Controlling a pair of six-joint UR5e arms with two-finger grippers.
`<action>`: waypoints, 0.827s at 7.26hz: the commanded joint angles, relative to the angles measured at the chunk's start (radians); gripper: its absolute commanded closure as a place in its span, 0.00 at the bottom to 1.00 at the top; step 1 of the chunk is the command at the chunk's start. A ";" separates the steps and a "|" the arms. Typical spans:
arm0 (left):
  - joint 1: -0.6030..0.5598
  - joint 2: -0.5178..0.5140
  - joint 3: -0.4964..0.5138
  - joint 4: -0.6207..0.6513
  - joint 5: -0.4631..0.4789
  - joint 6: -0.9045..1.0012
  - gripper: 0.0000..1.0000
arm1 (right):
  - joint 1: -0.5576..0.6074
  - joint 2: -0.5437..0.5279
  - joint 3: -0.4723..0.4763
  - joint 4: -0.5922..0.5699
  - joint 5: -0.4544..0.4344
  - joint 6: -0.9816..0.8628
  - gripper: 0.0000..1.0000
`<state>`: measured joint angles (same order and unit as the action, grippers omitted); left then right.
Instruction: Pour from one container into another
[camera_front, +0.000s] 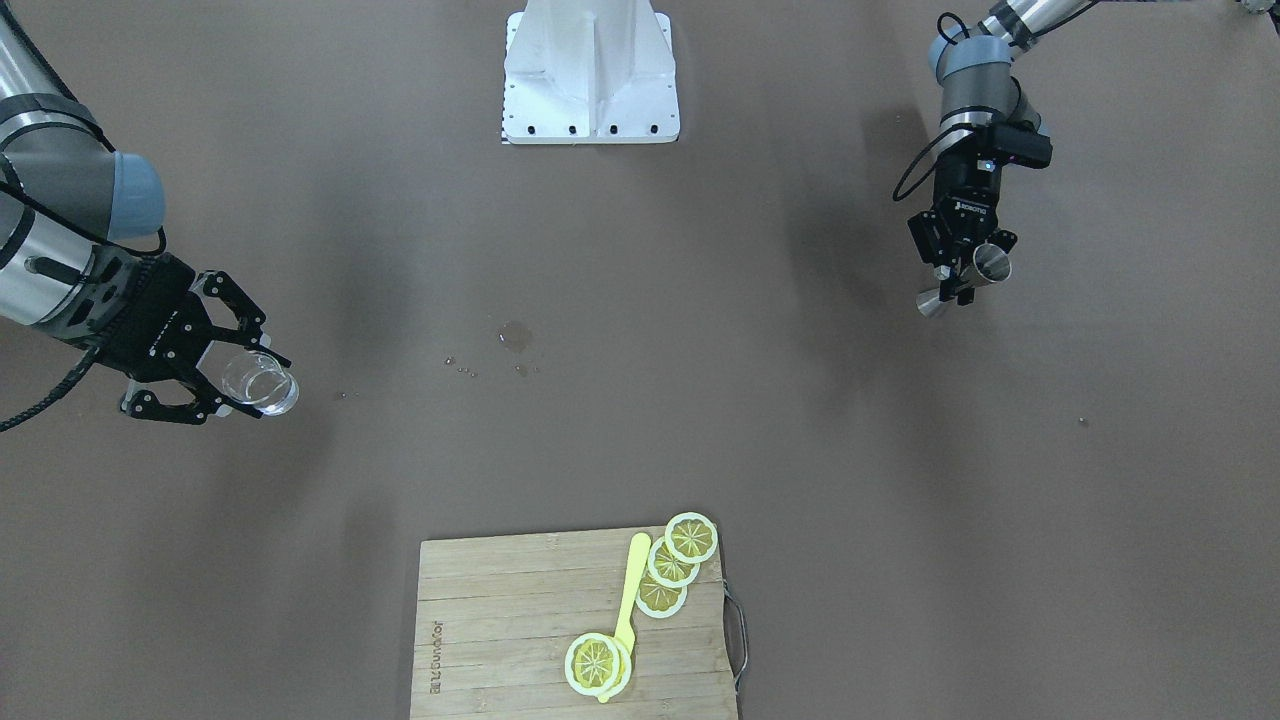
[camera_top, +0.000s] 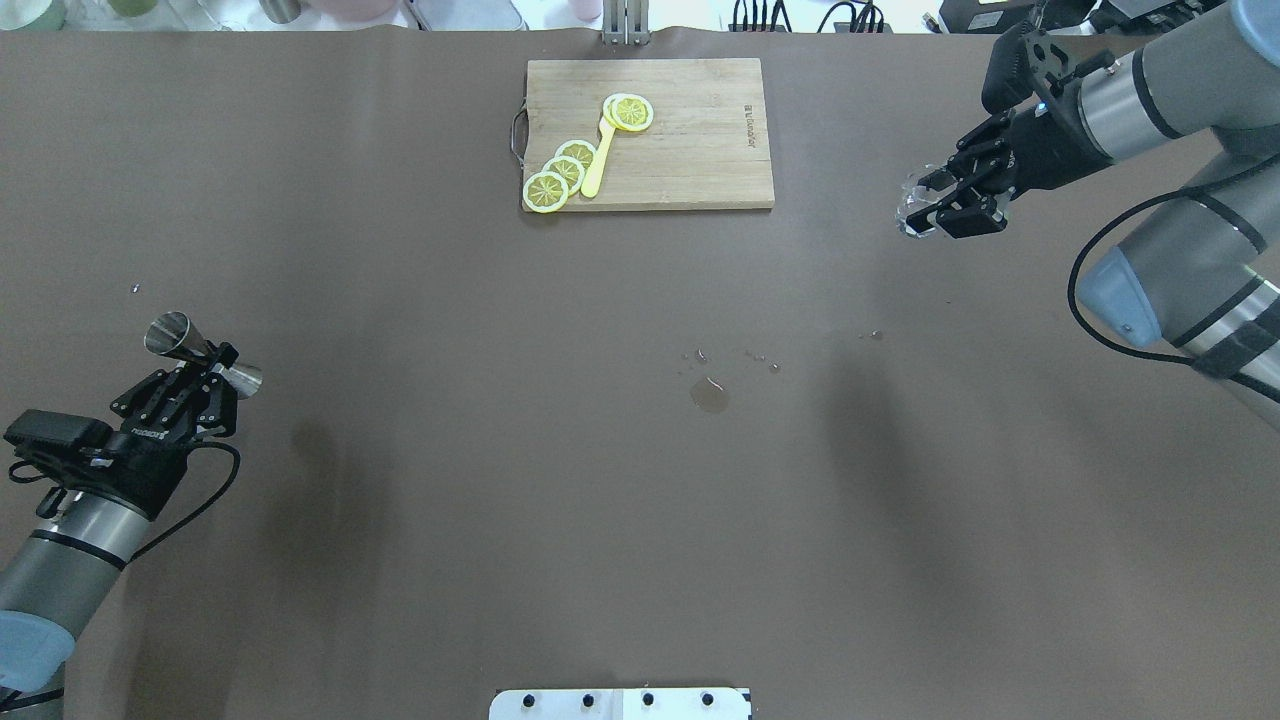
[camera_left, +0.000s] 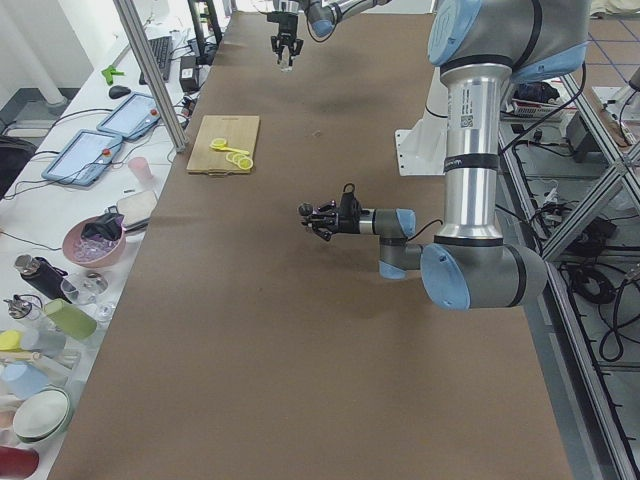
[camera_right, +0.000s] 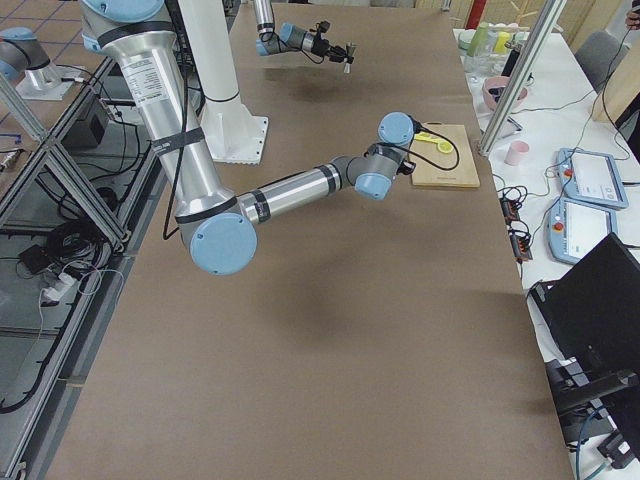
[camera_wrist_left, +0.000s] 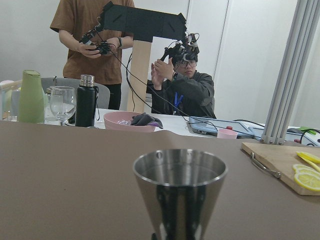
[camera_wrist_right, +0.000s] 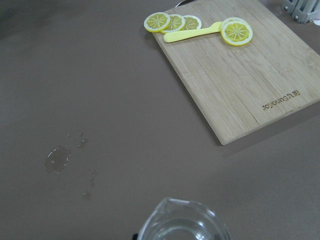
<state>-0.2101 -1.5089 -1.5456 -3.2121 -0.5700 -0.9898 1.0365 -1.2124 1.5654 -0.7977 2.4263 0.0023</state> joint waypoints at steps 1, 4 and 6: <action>0.000 -0.002 -0.083 0.002 -0.141 0.002 1.00 | -0.012 -0.001 0.022 0.000 -0.003 -0.001 1.00; -0.038 -0.017 -0.137 0.069 -0.178 0.288 1.00 | -0.032 -0.009 0.083 0.000 -0.032 -0.001 1.00; -0.089 -0.063 -0.140 0.083 -0.345 0.301 1.00 | -0.061 -0.042 0.122 0.000 -0.036 -0.001 1.00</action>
<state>-0.2711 -1.5445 -1.6833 -3.1422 -0.8243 -0.7060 0.9936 -1.2359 1.6663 -0.7977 2.3937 0.0015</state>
